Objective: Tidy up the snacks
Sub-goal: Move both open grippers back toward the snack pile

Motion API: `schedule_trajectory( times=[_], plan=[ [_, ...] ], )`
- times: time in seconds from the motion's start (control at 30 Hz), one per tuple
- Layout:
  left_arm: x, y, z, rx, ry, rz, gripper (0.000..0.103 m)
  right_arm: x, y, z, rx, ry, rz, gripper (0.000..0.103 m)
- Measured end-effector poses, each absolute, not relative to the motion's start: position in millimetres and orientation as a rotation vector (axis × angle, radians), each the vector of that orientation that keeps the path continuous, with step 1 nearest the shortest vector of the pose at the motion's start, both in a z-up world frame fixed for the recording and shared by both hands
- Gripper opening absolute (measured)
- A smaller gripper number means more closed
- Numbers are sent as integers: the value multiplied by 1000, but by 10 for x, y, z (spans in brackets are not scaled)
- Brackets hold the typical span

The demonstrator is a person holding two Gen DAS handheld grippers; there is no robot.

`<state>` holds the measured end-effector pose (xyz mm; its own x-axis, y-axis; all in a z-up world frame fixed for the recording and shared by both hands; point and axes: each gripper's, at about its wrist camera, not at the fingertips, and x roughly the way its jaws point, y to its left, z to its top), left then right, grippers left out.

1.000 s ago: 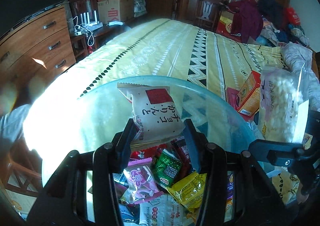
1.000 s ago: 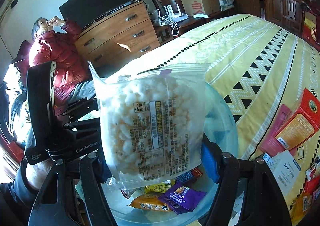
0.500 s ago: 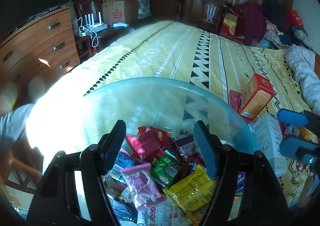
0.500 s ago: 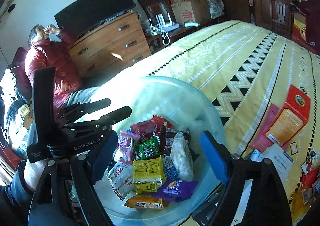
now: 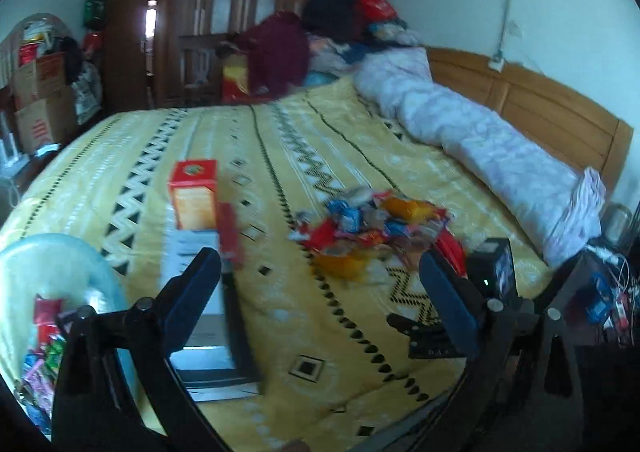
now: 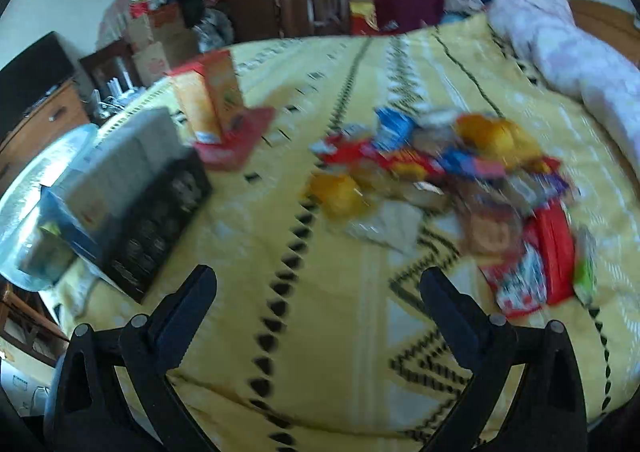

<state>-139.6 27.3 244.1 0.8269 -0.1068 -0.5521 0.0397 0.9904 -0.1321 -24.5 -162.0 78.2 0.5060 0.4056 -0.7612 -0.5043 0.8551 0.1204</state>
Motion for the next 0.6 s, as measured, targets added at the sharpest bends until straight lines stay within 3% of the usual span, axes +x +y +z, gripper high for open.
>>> schedule_trajectory(
  times=[0.27,0.43,0.6],
  plan=[
    [-553,135,918,-220,927,44,100,368,-1615,197,-184,1009,539,103],
    [-314,-100,681,-55,856,157,103,379,-1738,91,-164,895,559,103],
    [-159,-145,433,-121,911,128,103,337,-1788,100,-177,879,574,103]
  ],
)
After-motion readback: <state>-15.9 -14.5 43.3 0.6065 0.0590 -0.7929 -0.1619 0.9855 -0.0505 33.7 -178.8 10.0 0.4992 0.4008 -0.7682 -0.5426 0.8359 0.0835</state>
